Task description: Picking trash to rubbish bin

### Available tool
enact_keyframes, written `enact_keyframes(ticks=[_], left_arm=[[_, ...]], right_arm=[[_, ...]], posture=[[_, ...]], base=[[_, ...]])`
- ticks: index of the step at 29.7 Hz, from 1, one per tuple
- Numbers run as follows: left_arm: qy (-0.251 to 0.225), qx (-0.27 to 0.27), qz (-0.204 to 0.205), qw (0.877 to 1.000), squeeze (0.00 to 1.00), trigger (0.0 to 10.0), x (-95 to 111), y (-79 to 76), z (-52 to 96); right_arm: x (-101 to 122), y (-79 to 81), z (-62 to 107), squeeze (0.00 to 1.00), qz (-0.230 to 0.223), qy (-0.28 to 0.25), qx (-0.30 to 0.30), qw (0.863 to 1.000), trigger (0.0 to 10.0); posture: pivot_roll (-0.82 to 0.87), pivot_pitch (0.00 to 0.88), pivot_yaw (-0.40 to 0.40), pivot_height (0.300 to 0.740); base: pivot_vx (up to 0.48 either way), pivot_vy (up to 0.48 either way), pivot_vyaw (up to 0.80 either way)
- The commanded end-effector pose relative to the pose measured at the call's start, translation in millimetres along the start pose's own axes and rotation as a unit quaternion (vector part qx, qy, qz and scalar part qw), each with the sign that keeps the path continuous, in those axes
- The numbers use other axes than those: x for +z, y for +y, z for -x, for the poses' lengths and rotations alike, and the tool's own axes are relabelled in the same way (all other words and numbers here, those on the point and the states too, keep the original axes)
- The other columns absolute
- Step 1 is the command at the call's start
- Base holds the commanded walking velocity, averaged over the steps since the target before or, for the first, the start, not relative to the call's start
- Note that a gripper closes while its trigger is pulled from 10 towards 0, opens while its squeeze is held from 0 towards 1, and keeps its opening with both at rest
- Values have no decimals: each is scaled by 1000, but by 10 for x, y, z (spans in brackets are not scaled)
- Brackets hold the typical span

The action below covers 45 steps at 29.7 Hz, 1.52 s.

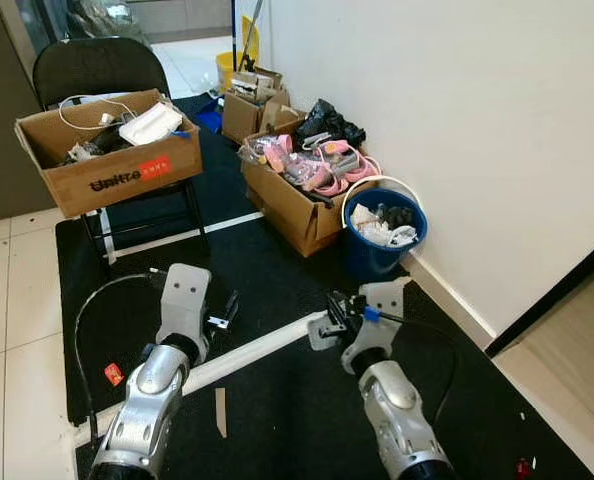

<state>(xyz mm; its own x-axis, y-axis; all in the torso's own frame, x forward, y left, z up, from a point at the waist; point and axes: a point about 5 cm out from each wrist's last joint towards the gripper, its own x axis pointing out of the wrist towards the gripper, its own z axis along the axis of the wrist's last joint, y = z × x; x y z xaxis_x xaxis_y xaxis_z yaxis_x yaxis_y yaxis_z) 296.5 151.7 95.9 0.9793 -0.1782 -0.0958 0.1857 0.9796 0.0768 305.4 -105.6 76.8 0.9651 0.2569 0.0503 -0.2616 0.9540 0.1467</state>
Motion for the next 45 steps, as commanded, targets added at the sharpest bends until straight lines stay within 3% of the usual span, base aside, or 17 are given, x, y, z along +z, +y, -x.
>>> enact_keyframes(ticks=[1,4,5,7,13,19,25,30,34,35,39,41,45], left_arm=[[9,20,-11,1000,0,10000,-46,146,98],[9,33,-12,999,0,10000,-47,246,171],[12,49,-14,999,0,10000,-67,367,275],[12,59,-11,998,0,10000,-76,411,337],[9,62,0,998,0,10000,-86,378,347],[2,44,-2,999,0,10000,-42,331,281],[-6,19,1,1000,0,10000,-8,292,247],[3,29,-3,1000,0,10000,-46,324,288],[12,49,-5,999,0,10000,-82,572,301],[13,56,-16,998,0,10000,-79,697,320],[19,54,-37,998,0,10000,-52,899,346],[21,40,-56,997,0,10000,-13,1008,365],[25,17,-73,997,0,10000,-7,980,374]], right_arm=[[-17,-102,49,0,0,3,-16,1000,10000],[-3,-189,83,0,-1,1,-28,1000,10000],[22,-313,153,0,6,-4,-41,999,10000],[71,-391,224,0,6,-17,-54,998,10000],[61,-505,458,0,8,-29,-82,996,10000],[1,-584,613,0,34,-10,-67,997,10000],[41,-579,564,0,31,-6,-72,997,10000],[26,-626,540,0,29,-3,-86,996,10000],[61,-929,575,0,59,12,-107,992,10000],[108,-1091,610,0,70,16,-125,990,10000],[180,-1284,660,0,83,23,-139,987,10000],[209,-1334,684,0,91,25,-137,986,10000],[171,-1224,660,0,86,26,-120,989,10000]], posture=[[26,119,-3,740],[32,120,-3,740],[39,119,-6,740],[40,119,-7,740],[24,116,7,740],[14,115,16,740],[2,114,6,740],[12,115,2,740],[13,116,1,740],[6,119,-2,740],[3,123,-7,740],[4,126,-11,740],[4,127,-12,740]], base=[[0,0,0],[0,0,0],[0,0,0],[0,0,0],[0,0,0],[0,0,0],[0,0,0],[0,0,0],[0,0,0],[0,0,0],[0,0,0],[0,0,0],[0,0,0]])
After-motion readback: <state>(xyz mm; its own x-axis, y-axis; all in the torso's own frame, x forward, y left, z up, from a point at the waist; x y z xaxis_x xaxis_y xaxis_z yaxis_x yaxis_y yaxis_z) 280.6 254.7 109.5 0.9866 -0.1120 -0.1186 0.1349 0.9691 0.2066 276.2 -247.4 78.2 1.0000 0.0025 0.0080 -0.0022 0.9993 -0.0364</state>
